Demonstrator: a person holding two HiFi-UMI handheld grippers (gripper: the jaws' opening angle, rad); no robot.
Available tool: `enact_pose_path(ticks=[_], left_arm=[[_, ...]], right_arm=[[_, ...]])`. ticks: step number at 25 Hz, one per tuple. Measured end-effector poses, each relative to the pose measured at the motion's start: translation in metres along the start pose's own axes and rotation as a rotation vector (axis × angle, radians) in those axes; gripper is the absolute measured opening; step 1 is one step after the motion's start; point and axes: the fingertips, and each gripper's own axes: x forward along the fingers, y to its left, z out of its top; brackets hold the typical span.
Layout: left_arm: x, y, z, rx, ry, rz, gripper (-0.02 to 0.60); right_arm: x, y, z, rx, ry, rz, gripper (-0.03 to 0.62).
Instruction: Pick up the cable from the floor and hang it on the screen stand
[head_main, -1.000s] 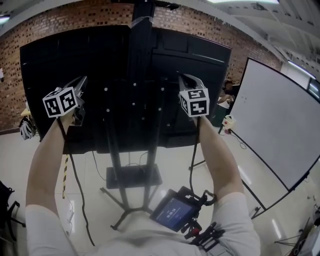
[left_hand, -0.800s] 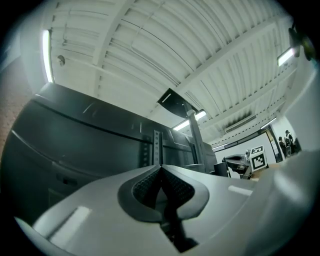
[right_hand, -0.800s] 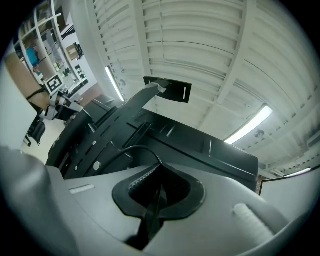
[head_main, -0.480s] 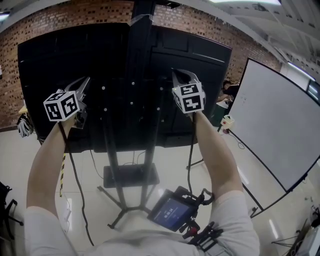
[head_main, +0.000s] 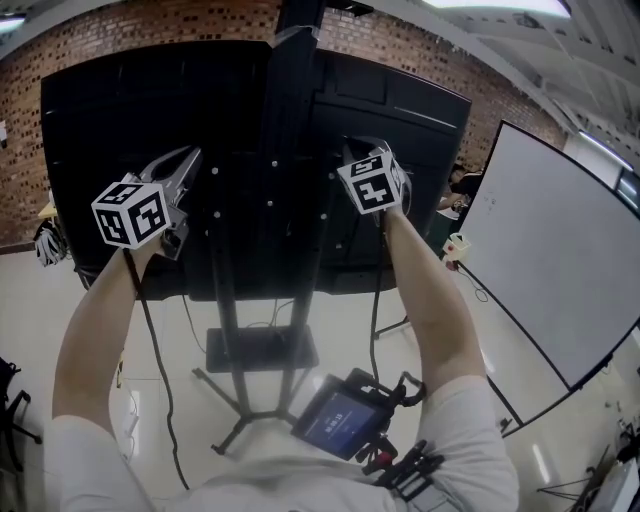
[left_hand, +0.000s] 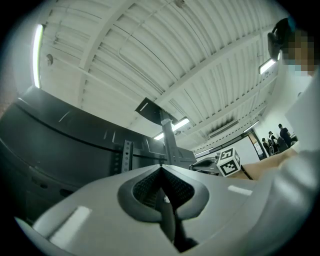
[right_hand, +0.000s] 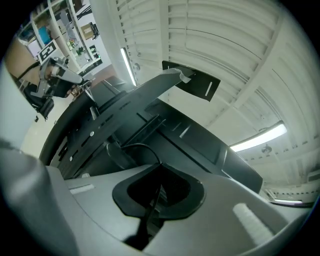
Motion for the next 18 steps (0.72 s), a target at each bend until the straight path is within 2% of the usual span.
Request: enact_pose_path(ticks=[4, 8, 13, 18], left_arm=[[0.002, -0.020, -0.004, 0.001, 0.005, -0.051, 0.002], [0.005, -0.048, -0.029, -0.017, 0.031, -0.097, 0.002], [0.009, -0.077, -0.103, -0.028, 0.132, -0.117, 0.003], [0.002, -0.096, -0.182, -0.027, 0.242, -0.100, 0.003]], right_arm=[[0.005, 0.002, -0.011, -0.056, 0.066, -0.004, 0.021], [0.003, 0.002, -0.017, -0.075, 0.085, -0.014, 0.021], [0.002, 0.003, -0.027, -0.072, 0.098, -0.015, 0.021], [0.002, 0.004, -0.031, -0.069, 0.091, -0.013, 0.021]])
